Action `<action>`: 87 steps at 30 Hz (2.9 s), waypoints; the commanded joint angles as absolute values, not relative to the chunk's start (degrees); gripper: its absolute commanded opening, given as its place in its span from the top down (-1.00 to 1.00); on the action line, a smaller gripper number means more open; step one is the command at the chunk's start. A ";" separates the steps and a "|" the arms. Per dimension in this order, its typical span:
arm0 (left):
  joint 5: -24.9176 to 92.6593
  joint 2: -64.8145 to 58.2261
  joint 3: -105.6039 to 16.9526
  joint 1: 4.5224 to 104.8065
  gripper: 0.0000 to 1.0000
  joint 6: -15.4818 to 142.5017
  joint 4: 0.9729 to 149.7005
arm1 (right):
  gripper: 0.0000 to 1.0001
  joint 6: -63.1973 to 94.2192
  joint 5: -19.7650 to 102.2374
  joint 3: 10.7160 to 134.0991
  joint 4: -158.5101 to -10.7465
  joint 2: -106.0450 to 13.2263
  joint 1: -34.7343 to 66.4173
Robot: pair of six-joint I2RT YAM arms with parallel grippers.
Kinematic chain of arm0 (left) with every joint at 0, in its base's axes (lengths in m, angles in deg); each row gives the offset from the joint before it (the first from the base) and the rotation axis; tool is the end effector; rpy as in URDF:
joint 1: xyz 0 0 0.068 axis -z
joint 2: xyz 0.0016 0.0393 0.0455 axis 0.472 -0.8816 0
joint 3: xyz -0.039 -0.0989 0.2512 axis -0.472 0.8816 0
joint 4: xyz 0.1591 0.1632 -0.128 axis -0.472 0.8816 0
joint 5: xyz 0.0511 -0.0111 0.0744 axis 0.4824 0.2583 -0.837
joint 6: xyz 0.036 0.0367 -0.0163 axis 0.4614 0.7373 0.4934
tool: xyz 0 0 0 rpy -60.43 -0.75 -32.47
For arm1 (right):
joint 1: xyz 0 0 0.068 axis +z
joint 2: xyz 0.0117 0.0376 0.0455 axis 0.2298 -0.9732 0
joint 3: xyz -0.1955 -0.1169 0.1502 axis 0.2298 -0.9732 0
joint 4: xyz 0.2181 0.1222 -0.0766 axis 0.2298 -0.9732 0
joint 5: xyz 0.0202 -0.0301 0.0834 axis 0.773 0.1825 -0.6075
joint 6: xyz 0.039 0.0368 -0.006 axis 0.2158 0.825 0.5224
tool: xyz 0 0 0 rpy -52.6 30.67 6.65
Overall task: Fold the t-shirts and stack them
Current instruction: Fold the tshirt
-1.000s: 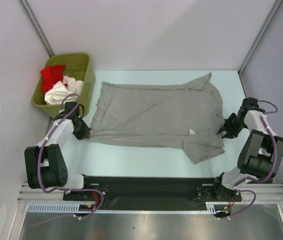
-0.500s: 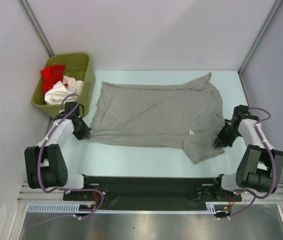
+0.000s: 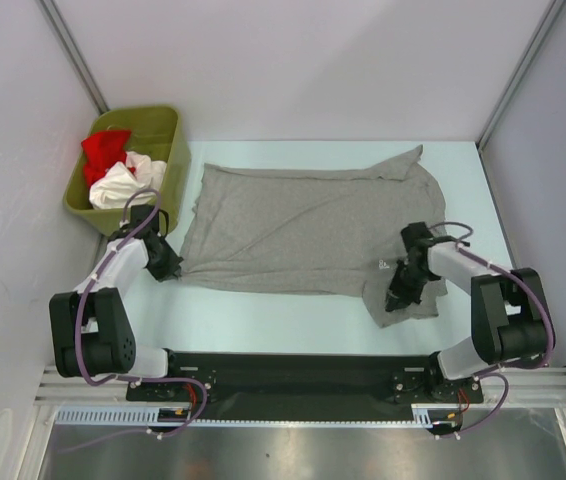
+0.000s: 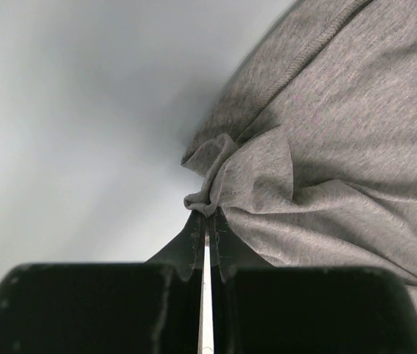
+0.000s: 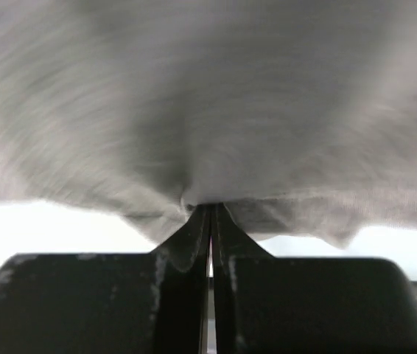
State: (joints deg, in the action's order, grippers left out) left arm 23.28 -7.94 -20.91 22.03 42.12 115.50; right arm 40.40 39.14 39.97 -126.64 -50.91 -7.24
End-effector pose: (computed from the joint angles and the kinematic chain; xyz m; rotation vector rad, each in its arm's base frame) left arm 0.2519 0.0285 0.1949 -0.9404 2.6175 -0.0626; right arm 0.2288 0.0302 0.1472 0.6771 3.0253 0.2937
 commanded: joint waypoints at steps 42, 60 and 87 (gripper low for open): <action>24.56 -7.52 -20.93 21.66 0.99 45.12 115.15 | 0.07 53.43 43.95 23.23 -127.46 -22.10 -29.90; 24.56 -6.82 -21.55 21.66 0.99 45.12 115.76 | 1.00 52.92 43.86 25.15 -121.02 -24.23 -28.40; 25.08 1.45 -38.59 21.66 0.99 47.05 119.89 | 1.00 37.26 53.27 86.76 -137.82 -34.84 -26.82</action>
